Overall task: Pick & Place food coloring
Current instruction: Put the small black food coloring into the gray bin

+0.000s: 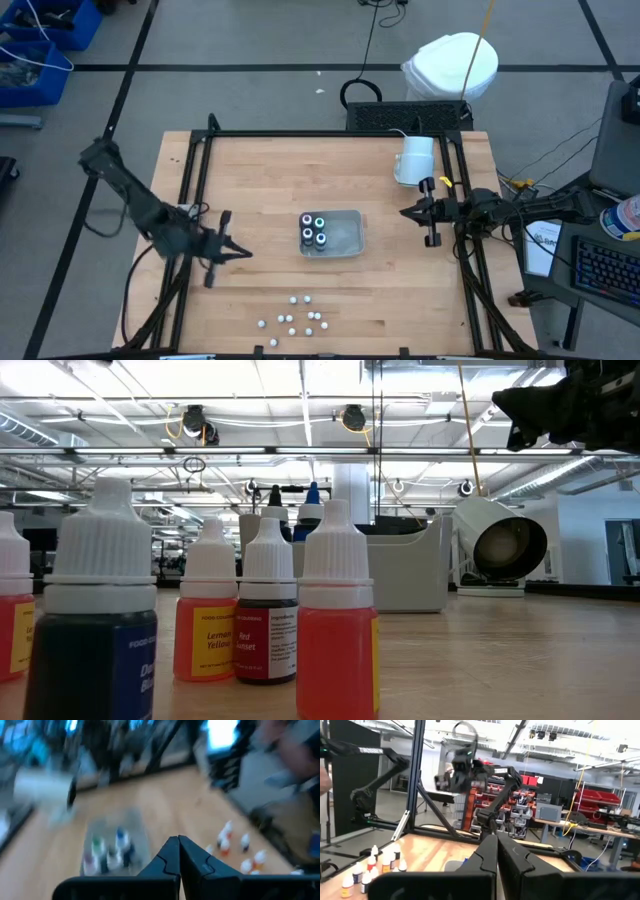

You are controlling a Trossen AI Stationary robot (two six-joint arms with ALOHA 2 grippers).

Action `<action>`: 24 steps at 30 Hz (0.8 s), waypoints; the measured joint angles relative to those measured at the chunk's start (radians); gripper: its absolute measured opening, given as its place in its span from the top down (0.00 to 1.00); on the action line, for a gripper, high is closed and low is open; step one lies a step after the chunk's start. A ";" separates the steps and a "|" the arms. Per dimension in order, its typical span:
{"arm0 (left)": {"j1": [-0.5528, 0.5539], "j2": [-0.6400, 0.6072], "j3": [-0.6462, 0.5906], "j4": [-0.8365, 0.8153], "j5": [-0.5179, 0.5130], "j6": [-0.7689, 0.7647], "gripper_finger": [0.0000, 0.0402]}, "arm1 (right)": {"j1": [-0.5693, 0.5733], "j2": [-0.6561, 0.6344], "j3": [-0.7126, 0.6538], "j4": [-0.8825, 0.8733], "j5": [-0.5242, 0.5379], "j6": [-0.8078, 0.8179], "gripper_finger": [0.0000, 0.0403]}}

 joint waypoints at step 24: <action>0.547 -0.344 -0.293 0.287 0.575 0.268 1.00 | 0.000 0.000 0.000 0.069 0.000 0.072 1.00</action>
